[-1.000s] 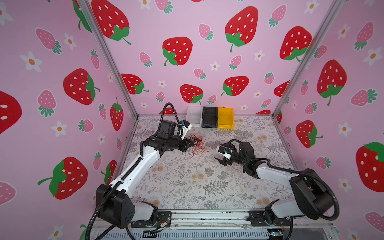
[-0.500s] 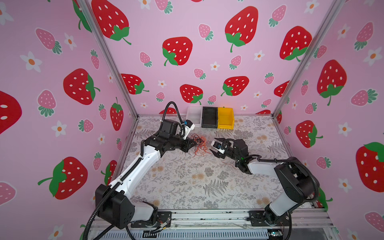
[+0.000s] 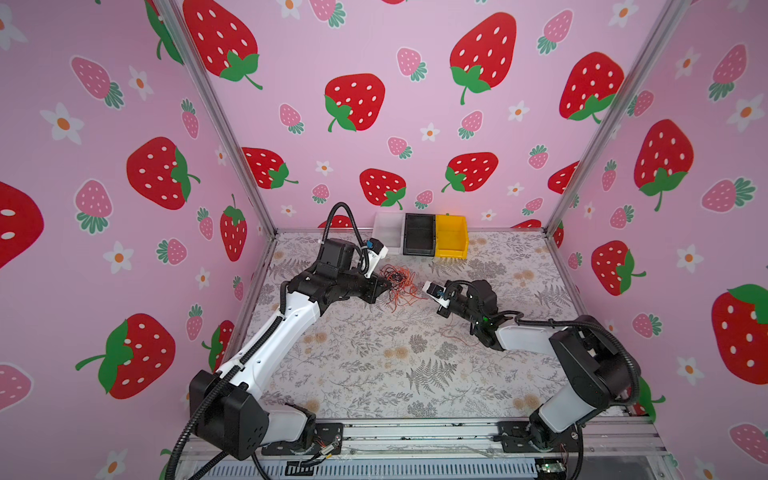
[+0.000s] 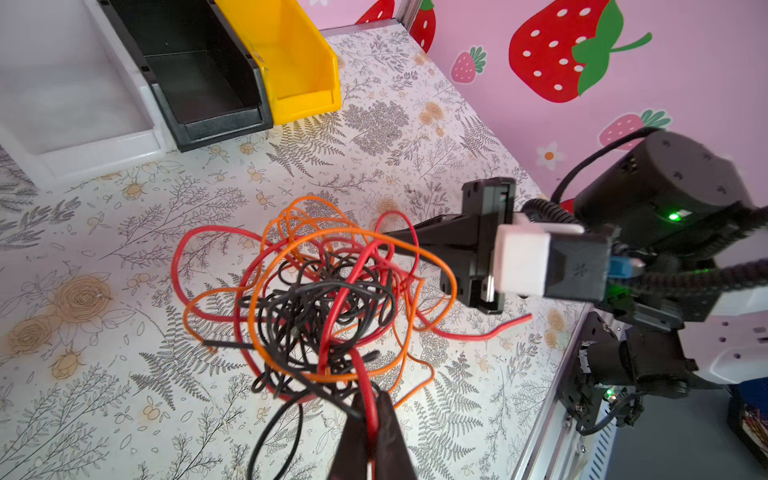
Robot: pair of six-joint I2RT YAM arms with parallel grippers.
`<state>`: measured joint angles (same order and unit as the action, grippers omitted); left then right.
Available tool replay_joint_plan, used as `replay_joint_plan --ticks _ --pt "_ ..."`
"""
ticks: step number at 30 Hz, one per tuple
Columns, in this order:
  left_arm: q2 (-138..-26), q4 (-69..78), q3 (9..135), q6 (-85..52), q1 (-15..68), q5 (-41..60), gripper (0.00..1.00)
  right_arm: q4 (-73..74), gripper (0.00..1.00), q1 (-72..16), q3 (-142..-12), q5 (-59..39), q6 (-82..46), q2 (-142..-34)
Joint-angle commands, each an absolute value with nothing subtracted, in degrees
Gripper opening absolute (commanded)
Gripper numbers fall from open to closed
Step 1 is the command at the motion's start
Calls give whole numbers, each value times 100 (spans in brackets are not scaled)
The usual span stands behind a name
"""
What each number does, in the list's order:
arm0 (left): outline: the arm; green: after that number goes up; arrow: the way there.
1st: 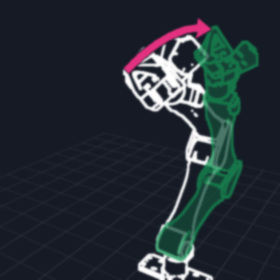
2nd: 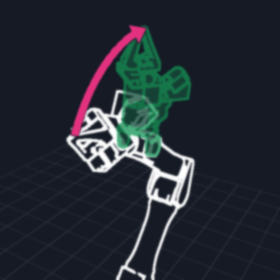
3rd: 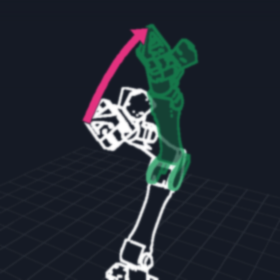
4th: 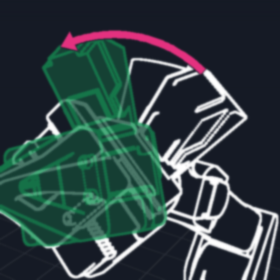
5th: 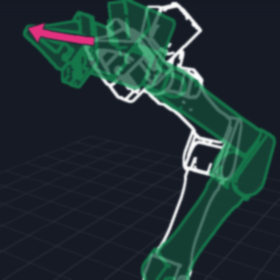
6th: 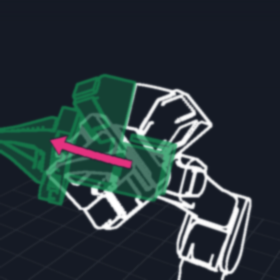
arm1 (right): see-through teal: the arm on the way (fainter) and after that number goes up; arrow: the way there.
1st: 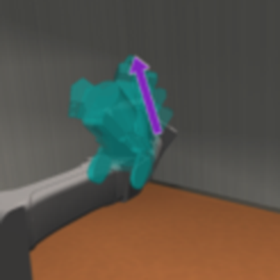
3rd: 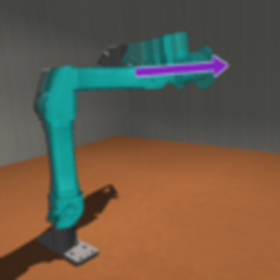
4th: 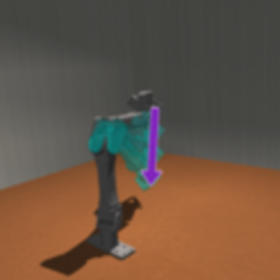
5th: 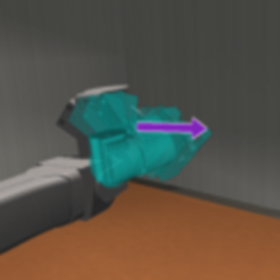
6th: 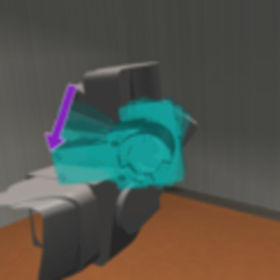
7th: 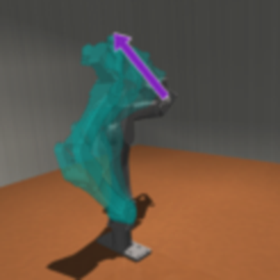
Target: Untangle the cables
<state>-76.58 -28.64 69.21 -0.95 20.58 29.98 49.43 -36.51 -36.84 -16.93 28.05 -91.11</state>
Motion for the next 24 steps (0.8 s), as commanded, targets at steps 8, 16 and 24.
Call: replay_joint_plan --ticks 8,16,24 --pt "-7339 -2090 6120 -788 1232 3131 0 4544 0 -2703 -2868 -1022 2522 -7315" --pt "-7571 -2163 5889 -865 1040 2972 0 4397 0 -2164 -2652 -984 2246 -6624" --pt "-7488 -2131 5530 -810 906 2985 0 3598 0 -1805 -2900 -434 2245 -6732"
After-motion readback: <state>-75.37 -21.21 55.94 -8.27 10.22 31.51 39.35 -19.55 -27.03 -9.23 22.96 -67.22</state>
